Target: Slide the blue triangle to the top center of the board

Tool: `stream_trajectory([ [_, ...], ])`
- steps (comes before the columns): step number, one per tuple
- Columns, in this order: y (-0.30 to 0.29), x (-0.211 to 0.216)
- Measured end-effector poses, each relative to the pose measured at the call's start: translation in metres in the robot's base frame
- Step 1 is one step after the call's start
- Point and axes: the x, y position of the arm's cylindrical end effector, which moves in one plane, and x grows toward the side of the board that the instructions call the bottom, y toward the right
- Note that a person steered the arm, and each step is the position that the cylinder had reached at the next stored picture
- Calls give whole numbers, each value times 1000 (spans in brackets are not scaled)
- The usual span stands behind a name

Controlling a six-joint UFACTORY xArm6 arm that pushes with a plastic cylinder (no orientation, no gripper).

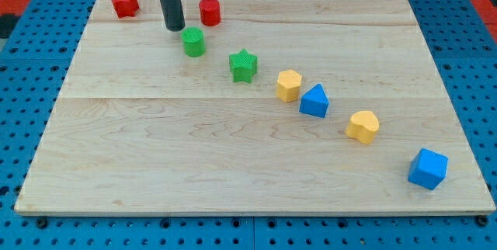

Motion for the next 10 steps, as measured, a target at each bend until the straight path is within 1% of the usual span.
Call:
stream_trajectory([
  [1, -71, 47],
  [2, 37, 101],
  [3, 117, 152],
  [4, 159, 169],
  [5, 234, 161],
  [6, 306, 128],
  [7, 313, 73],
  [8, 366, 128],
  [9, 342, 139],
  [10, 283, 102],
])
